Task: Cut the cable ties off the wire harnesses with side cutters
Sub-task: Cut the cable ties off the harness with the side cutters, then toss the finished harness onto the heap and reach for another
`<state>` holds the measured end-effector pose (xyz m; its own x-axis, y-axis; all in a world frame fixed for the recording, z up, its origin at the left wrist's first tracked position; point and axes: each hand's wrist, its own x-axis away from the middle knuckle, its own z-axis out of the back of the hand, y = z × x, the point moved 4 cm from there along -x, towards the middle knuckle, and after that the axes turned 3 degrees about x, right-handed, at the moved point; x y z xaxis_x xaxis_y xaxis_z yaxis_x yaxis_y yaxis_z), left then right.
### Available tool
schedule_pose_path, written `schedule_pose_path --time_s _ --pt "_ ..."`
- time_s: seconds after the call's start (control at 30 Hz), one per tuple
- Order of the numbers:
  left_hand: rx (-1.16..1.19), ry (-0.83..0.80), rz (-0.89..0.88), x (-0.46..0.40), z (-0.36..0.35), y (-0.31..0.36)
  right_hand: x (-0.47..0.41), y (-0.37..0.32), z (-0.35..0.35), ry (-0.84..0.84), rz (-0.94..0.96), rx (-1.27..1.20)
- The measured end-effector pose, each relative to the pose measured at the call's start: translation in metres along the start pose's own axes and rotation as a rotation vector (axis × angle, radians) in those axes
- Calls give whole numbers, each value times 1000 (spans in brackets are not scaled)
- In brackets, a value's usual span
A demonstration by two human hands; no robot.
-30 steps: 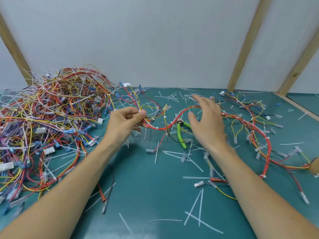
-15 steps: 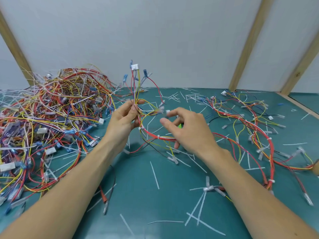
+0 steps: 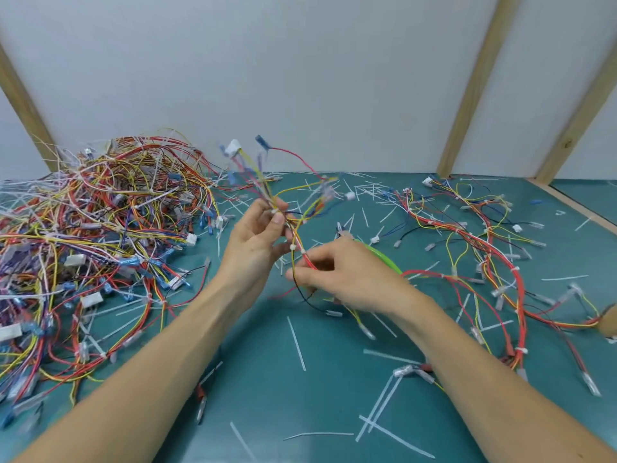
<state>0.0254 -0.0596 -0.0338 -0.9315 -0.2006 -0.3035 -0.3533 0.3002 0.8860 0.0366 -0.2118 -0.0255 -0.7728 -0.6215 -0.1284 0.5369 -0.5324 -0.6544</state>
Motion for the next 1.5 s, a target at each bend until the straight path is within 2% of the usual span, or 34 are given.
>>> schedule_pose_path --time_s 0.17,0.23,0.4,0.47,0.53,0.6,0.77,0.83,1.0,1.17,1.33,1.43,1.5 --pt "-6 155 4 -4 19 9 -4 8 17 151 -25 14" --pt "-86 140 22 -4 21 7 -4 7 10 110 -36 -81" --pt "-235 6 43 -5 17 -1 -2 5 -5 -121 -82 -373" --pt "-225 -21 55 -4 16 -1 -1 6 -5 -158 -109 -375" --pt "-205 -33 71 -3 13 -2 0 6 -4 -156 -101 -274" --pt "-215 -29 85 -1 12 -1 -1 7 5 -88 -93 -163" --pt "-430 49 34 0 14 0 -11 26 59 430 -137 282" --pt "-519 48 -2 2 15 -2 -15 38 69 560 -163 416" --pt "-569 21 -46 2 13 -4 -25 84 96 696 -309 521" --pt "-590 27 -58 1 16 -5 -17 124 135 896 -414 484" --pt "-598 46 -46 -1 19 -6 -11 166 153 836 -641 602" --pt "-620 52 -31 -1 20 -8 -8 184 159 812 -766 461" --pt "-629 52 -20 -1 21 -10 -6 186 164 890 -776 345"
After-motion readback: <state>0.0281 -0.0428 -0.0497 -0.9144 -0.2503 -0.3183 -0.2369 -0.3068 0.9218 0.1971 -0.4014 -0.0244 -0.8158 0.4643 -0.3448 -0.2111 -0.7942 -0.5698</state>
